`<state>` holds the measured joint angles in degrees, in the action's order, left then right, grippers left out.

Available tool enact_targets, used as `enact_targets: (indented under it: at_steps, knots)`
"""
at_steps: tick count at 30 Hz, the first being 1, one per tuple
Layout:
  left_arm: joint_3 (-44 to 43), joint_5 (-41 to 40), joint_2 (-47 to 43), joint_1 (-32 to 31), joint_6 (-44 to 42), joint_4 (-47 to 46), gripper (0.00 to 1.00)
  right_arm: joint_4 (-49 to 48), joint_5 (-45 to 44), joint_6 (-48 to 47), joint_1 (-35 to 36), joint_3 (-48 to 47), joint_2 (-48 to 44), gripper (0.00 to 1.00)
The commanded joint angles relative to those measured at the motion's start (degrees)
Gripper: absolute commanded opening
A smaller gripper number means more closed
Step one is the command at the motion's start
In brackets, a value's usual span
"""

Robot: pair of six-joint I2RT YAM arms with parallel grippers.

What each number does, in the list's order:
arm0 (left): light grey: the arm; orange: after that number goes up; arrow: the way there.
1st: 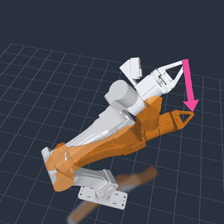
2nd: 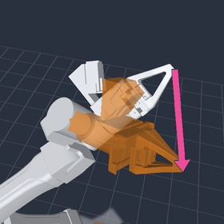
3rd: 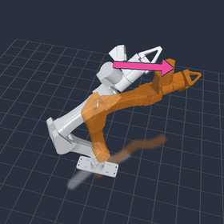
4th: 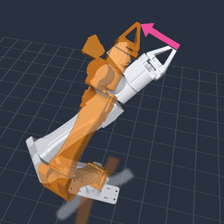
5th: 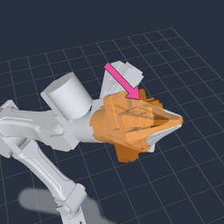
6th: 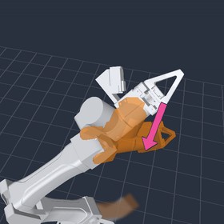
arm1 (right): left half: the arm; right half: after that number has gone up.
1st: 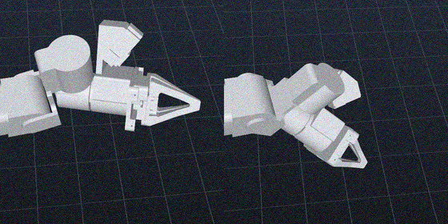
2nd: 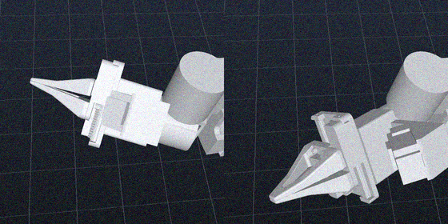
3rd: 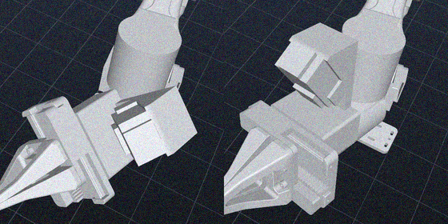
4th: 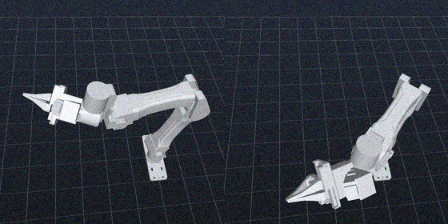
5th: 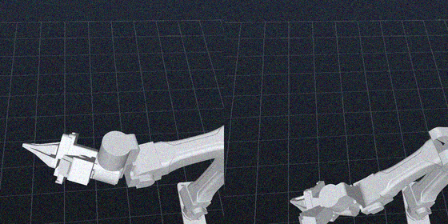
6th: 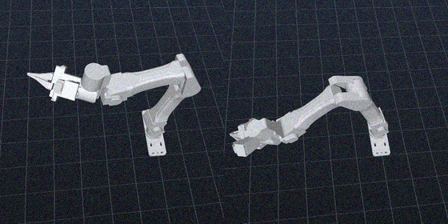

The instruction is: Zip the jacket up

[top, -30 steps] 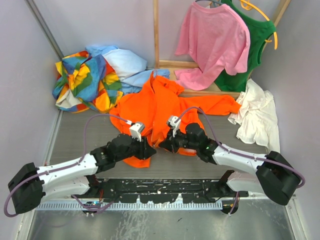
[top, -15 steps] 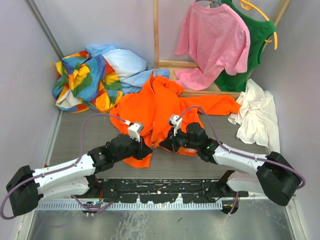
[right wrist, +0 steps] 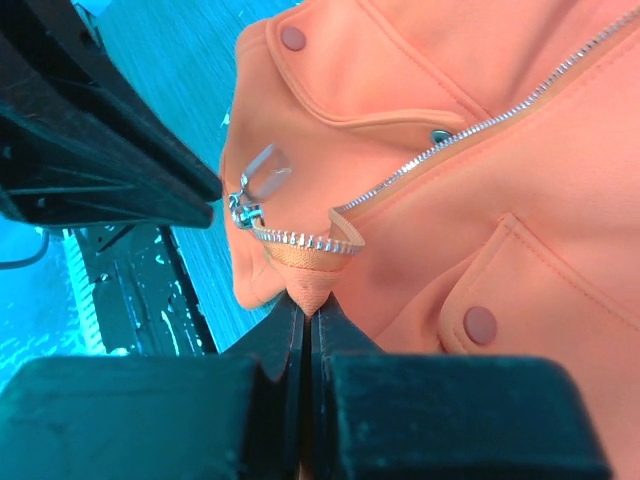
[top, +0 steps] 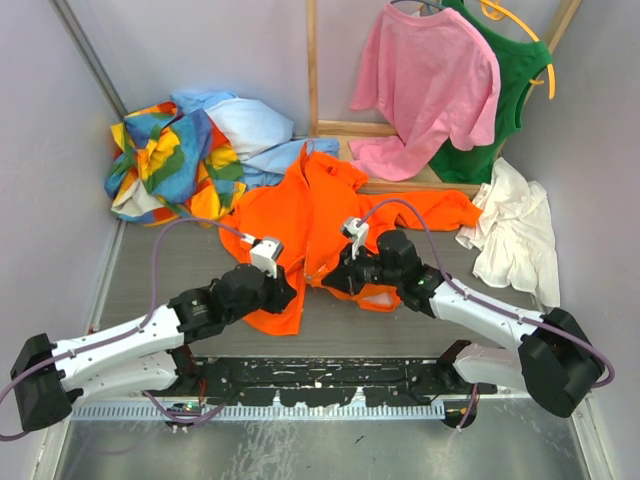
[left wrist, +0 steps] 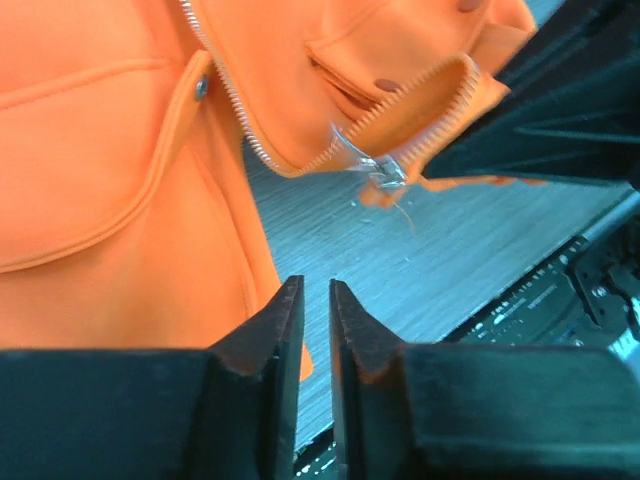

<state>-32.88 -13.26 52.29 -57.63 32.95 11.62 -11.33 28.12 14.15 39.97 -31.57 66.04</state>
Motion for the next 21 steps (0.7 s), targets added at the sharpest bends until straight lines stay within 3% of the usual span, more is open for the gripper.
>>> enact_targets:
  at_steps: [1, 3, 9, 17, 21]
  knots:
    - [2.0, 7.4, -4.1, 0.1, 0.0, -5.5, 0.22, -0.5, 0.1, -0.1, -0.9, -2.3, -0.9, 0.01]
    - [4.8, 11.6, -5.8, 0.1, 0.5, -10.7, 0.35, -1.4, 0.3, -0.4, -0.9, -1.9, -1.0, 0.01]
    - [5.4, 3.7, -9.0, 0.8, 3.6, -7.2, 0.53, -3.3, 0.4, -2.6, -0.9, -0.5, -1.5, 0.01]
    - [1.4, 20.0, -0.2, 10.1, 6.1, -12.2, 0.59, -6.3, -0.1, -3.0, -0.9, 1.7, -1.9, 0.01]
    - [-0.4, 21.0, 2.2, 10.7, 4.2, -13.6, 0.61, -7.0, 0.8, -2.7, -0.9, 1.7, -1.4, 0.01]
